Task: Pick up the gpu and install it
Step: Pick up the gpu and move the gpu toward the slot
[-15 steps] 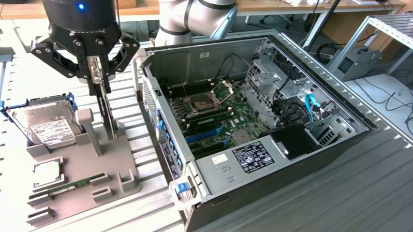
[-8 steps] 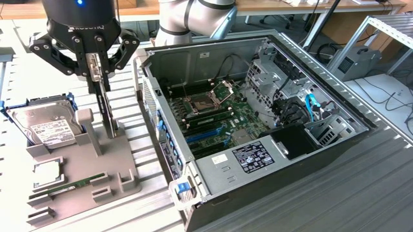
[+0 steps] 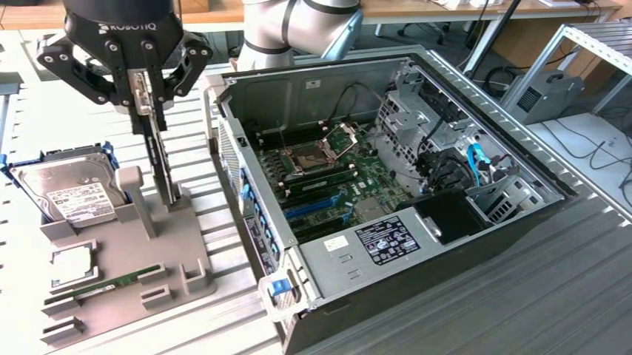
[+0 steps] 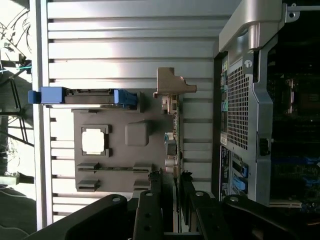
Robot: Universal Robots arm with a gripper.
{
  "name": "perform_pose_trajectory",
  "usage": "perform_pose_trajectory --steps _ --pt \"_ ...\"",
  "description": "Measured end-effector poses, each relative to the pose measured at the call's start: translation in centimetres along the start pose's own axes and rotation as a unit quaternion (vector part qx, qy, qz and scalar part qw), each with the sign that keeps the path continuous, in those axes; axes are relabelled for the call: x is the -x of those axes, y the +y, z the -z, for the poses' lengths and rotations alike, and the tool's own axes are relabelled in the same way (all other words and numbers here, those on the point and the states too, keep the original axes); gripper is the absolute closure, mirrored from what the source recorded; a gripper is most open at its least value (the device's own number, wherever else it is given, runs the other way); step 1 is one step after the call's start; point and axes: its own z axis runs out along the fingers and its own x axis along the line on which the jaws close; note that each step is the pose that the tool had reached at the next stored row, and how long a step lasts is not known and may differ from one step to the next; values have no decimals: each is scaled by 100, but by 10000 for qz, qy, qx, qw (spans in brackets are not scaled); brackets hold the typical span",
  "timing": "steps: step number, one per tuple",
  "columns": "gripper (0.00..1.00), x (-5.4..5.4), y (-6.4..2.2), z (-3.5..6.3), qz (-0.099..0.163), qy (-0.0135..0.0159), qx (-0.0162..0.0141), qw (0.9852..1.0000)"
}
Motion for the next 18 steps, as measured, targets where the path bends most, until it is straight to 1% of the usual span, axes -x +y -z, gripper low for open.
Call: perform_pose_trajectory --steps 1,4,5,8,18 --pt "73 -3 1 65 0 0 0 10000" --pt "73 -9 3 188 0 0 0 10000" --pt "73 -9 3 194 0 0 0 10000" --pt "73 90 1 199 0 0 0 10000" --pt "73 181 1 203 0 0 0 10000"
